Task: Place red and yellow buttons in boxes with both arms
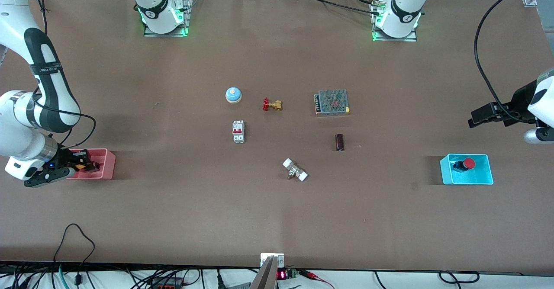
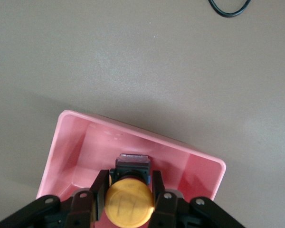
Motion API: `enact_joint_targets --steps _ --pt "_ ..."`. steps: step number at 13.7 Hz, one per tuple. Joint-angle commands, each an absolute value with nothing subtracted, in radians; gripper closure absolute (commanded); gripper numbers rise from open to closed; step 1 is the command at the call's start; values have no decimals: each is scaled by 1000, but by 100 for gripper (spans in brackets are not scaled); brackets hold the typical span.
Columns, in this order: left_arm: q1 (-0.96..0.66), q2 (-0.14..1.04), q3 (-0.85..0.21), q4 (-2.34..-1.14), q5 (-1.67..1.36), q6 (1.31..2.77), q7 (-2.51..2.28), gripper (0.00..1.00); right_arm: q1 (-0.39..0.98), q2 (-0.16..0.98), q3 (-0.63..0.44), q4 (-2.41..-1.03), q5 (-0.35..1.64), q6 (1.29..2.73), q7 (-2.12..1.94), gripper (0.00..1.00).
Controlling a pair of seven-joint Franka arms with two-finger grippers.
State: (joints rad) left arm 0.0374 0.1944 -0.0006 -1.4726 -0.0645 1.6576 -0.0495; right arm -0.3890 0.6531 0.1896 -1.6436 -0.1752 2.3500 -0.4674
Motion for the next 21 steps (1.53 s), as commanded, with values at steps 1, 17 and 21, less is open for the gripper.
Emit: enact_joint_targets --steps 1,17,21 --pt "61 161 -14 -1500 -69 1641 -58 0 -396 663 195 -1637 -189 2367 -465 69" --pt "61 140 -14 -1503 -69 1597 -60 0 -307 381 198 -1631 -92 2046 -327 0" --pt "57 138 -15 -1503 -68 1603 -60 0 -200 140 195 -1617 -80 1815 -204 0"
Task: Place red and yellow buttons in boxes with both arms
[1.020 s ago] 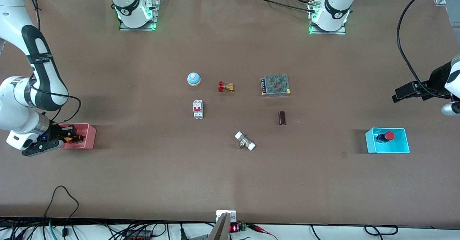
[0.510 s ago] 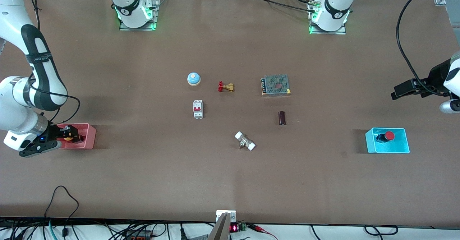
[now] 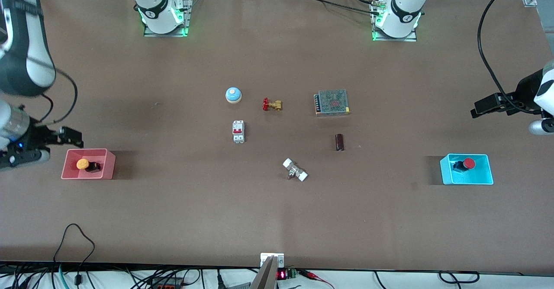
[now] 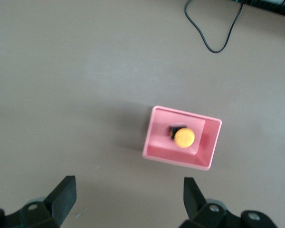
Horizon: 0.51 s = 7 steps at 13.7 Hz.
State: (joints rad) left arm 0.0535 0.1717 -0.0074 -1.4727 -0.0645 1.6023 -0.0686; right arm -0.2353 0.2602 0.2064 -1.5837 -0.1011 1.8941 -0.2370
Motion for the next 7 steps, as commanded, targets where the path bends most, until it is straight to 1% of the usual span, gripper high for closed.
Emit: enact_joint_targets --steps 1,2,3,6,7 --pt "51 138 -18 -1503 -54 1601 -60 0 -192 111 193 -1608 -54 1774 -207 0" --pt "40 137 -34 -1502 -1 1595 -64 0 -172 80 192 -1595 -25 1735 -199 0" --pt "41 123 -58 -1500 24 1600 -69 0 -143 60 163 -1594 -8 1717 -190 0" --pt "52 118 -60 -1503 15 1598 -64 0 26 48 0 -1603 -8 1689 -97 0" --pt "66 118 -60 -1503 -1 1600 -63 0 29 52 -2 -1603 -5 1689 -101 0"
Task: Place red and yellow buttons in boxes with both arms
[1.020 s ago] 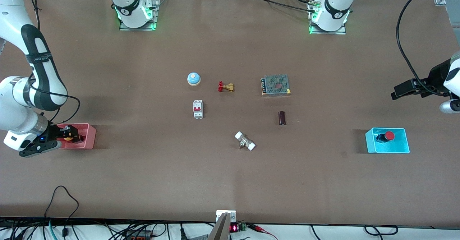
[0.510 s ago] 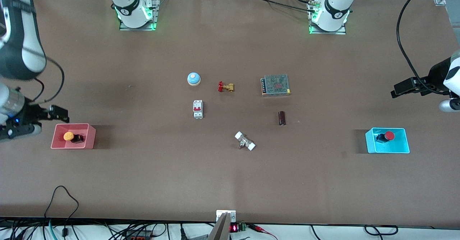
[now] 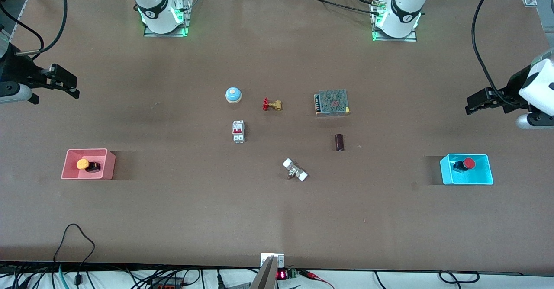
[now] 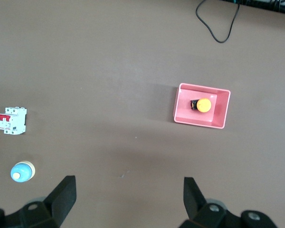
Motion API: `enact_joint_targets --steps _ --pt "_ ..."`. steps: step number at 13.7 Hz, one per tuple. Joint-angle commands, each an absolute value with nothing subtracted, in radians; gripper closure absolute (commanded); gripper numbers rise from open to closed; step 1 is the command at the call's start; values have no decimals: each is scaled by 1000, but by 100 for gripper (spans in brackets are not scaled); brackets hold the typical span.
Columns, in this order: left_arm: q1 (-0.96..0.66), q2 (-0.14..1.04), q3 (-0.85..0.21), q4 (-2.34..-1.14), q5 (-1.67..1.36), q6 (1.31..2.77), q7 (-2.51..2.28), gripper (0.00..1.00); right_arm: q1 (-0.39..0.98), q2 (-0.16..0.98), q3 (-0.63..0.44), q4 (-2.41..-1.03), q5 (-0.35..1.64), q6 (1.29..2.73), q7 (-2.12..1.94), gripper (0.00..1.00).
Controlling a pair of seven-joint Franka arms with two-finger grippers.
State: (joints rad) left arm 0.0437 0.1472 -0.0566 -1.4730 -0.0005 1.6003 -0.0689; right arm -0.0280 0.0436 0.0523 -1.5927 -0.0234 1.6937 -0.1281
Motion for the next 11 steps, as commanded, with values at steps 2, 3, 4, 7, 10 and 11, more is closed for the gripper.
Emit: enact_joint_targets --steps 2,3,4,7,10,11 --pt "67 117 -61 -1503 -8 1598 -61 0 29 52 0 -1603 -6 1675 -107 0" --pt "67 115 -61 -1503 -8 1598 -61 0 31 52 2 -1603 -6 1668 -104 0" --pt "67 114 -61 -1503 -8 1598 -60 0 32 54 2 -1603 -8 1646 -98 0" --pt "66 112 -61 -1505 -6 1598 -60 0 32 52 2 -1603 -11 1625 -97 0" --pt "66 112 -61 -1505 -5 1597 -60 0 32 52 2 -1603 -11 1623 -94 0" --pt "66 112 -61 -1505 -5 1597 -60 0 31 52 2 -1603 -9 1621 -92 0"
